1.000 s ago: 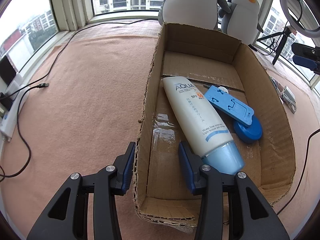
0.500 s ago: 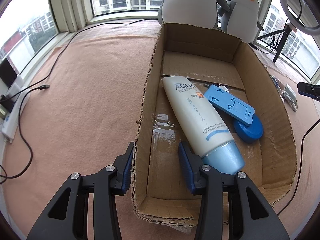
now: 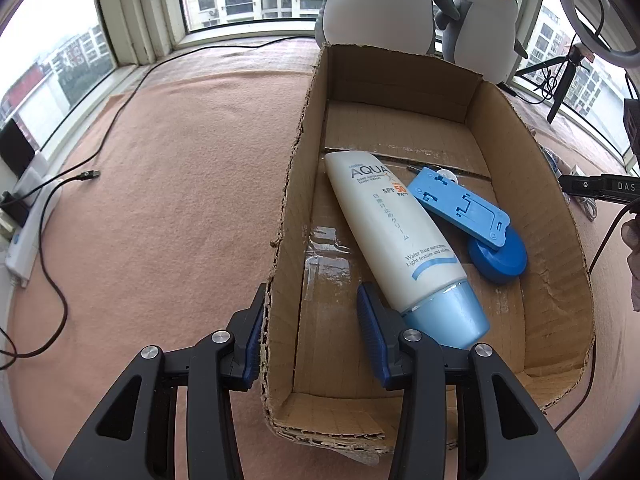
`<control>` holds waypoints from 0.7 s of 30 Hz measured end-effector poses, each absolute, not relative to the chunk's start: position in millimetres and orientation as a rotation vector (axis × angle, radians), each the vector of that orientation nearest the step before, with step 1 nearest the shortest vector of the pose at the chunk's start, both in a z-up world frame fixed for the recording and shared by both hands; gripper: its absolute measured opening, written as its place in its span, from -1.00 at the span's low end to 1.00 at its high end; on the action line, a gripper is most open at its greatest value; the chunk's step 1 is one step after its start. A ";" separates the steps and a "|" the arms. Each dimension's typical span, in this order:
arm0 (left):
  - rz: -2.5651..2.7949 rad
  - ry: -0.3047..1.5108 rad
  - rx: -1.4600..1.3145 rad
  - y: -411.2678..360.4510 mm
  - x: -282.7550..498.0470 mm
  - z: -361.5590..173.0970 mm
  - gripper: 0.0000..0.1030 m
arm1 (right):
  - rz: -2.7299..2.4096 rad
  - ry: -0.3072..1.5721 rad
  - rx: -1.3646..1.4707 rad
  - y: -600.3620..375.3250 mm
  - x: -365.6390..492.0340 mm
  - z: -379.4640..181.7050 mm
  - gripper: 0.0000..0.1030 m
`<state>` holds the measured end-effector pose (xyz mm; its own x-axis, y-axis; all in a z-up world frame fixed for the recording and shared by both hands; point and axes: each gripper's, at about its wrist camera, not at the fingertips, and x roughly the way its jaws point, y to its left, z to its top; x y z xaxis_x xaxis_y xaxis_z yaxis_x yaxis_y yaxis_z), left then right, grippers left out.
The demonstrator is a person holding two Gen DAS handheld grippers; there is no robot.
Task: Organize rigid objects
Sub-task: 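Move the right tool back toward the patterned lighter, then grasp the white patterned lighter with the right tool and lift it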
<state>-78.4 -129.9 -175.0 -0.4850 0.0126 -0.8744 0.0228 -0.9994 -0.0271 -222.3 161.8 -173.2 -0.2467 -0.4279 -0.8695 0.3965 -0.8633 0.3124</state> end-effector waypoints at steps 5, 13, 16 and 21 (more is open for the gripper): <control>-2.701 0.056 1.592 -130.2 -78.3 -175.3 -0.18 | -2.138 -0.016 1.517 152.6 -231.5 -178.7 -0.28; -2.701 0.067 1.591 -131.4 -77.0 -177.1 -0.18 | -2.171 0.075 1.524 135.5 -240.6 -179.2 -0.40; -2.701 0.072 1.589 -130.9 -76.3 -177.3 -0.18 | -2.175 0.150 1.522 129.5 -237.1 -179.2 -0.56; -2.702 0.073 1.588 -130.8 -75.9 -177.0 -0.18 | -2.181 0.238 1.510 122.9 -227.8 -178.3 -0.59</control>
<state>-75.9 -130.8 -177.0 -0.4868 0.0176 -0.8733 0.0296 -0.9989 -0.0366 -227.8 122.9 -178.3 -0.2809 -0.2814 -0.9175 0.4723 -0.8728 0.1231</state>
